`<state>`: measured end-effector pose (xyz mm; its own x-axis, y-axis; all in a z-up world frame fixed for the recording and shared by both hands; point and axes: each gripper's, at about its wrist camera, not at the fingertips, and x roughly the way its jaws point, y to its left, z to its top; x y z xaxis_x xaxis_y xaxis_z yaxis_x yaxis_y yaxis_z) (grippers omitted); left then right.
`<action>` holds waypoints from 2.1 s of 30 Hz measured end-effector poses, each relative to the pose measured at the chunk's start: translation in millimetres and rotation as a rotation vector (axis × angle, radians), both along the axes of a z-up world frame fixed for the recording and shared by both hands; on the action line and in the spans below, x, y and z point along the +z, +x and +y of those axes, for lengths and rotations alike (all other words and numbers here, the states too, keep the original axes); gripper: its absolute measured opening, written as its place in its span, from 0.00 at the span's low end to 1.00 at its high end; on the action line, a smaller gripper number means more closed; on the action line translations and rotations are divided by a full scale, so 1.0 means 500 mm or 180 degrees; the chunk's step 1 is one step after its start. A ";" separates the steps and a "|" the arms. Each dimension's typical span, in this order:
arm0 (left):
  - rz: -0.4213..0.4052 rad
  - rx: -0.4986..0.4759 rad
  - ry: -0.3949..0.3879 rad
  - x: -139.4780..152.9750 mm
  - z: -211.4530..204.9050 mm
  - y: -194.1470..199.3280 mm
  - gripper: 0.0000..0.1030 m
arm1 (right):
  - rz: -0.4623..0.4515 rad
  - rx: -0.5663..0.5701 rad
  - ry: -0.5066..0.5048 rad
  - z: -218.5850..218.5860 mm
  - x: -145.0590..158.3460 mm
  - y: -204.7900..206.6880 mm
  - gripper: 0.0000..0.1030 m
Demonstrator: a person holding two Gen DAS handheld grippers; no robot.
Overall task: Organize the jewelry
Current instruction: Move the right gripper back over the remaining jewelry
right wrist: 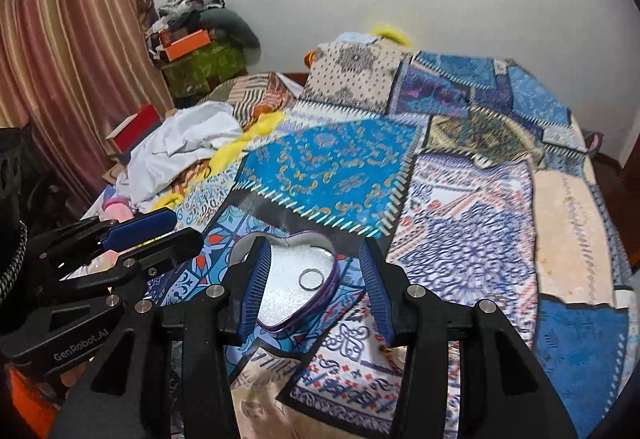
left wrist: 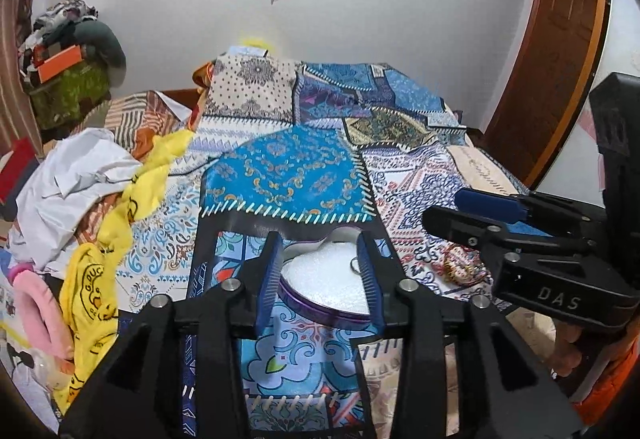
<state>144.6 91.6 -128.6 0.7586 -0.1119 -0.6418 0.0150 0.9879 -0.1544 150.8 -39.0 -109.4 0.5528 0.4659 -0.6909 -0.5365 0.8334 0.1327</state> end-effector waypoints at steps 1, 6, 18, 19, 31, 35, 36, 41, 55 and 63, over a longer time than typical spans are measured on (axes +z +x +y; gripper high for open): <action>-0.0022 0.0001 0.0008 0.005 -0.002 -0.004 0.41 | -0.0041 -0.0012 -0.0001 -0.004 0.007 -0.005 0.41; -0.0132 -0.0016 0.0045 0.034 -0.025 -0.020 0.45 | -0.0249 -0.0090 -0.0016 -0.034 0.040 -0.027 0.41; -0.0102 -0.0181 0.0075 0.049 -0.124 0.001 0.52 | -0.0410 -0.0422 -0.0001 -0.170 0.061 -0.034 0.46; -0.0085 -0.0200 0.0076 0.046 -0.132 0.004 0.52 | -0.0404 -0.0458 -0.0009 -0.183 0.059 -0.033 0.46; 0.0342 -0.0480 0.0133 -0.040 -0.225 0.063 0.52 | -0.0174 -0.0856 -0.0105 -0.318 0.002 -0.004 0.46; 0.0530 -0.0552 0.0096 -0.080 -0.236 0.070 0.52 | -0.0050 -0.0835 -0.0153 -0.323 -0.028 0.008 0.46; 0.0567 -0.0568 0.0083 -0.090 -0.238 0.071 0.51 | -0.0023 -0.0822 -0.0168 -0.322 -0.036 0.012 0.46; 0.0619 -0.0655 0.0054 -0.111 -0.245 0.073 0.26 | 0.0100 -0.0683 -0.0233 -0.309 -0.065 0.034 0.46; 0.0650 -0.0588 -0.0129 -0.144 -0.243 0.092 0.16 | 0.0288 -0.0163 -0.0339 -0.245 -0.096 0.095 0.46; 0.0597 -0.0594 -0.0091 -0.149 -0.258 0.097 0.07 | 0.0415 -0.0036 -0.0376 -0.234 -0.120 0.107 0.27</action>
<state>193.3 -37.6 -203.1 0.5911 -0.2588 -0.7639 0.1650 0.9659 -0.1995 204.1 -155.9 -169.4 0.4596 0.3717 -0.8066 -0.5118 0.8531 0.1015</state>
